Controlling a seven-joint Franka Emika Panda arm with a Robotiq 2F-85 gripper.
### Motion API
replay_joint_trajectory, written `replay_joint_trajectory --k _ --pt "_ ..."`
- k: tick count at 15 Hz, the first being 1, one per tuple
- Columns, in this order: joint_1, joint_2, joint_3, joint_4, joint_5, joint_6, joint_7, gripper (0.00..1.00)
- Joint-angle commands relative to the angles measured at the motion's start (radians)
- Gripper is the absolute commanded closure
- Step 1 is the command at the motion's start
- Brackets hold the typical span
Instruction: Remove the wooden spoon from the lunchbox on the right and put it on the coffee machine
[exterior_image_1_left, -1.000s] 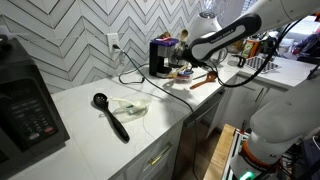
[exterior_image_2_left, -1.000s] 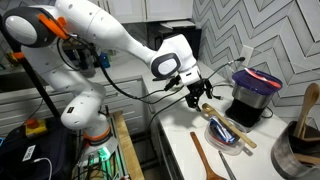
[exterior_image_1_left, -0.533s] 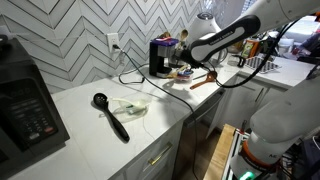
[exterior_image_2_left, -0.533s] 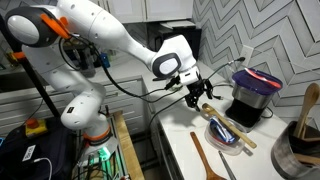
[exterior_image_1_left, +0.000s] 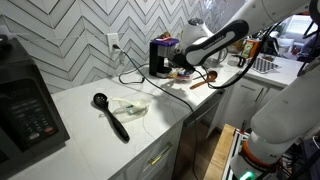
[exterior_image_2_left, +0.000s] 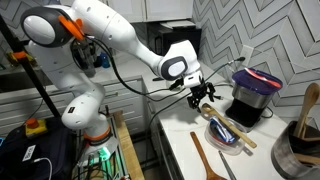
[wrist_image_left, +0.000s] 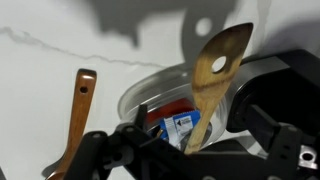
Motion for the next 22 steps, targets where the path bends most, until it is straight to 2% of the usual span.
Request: replay_joint_trajectory --k 1,7,13,14,15,20,22 --pt "0.076 0.127 -0.064 0.094 0.009 -0.008 -0.026 0.0" --pt "0.171 0.259 -0.156 0.222 0.075 -0.028 -0.046 0.0" --pt "0.233 0.333 -0.226 0.3 0.09 -0.071 -0.047 0.0" --pt "0.241 0.336 -0.234 0.305 0.093 -0.082 -0.05 0.1" --pt "0.247 0.339 -0.24 0.312 0.096 -0.093 -0.052 0.26" --pt "0.268 0.321 -0.254 0.319 0.119 -0.136 -0.075 0.65" --pt "0.272 0.31 -0.255 0.316 0.133 -0.133 -0.088 0.77"
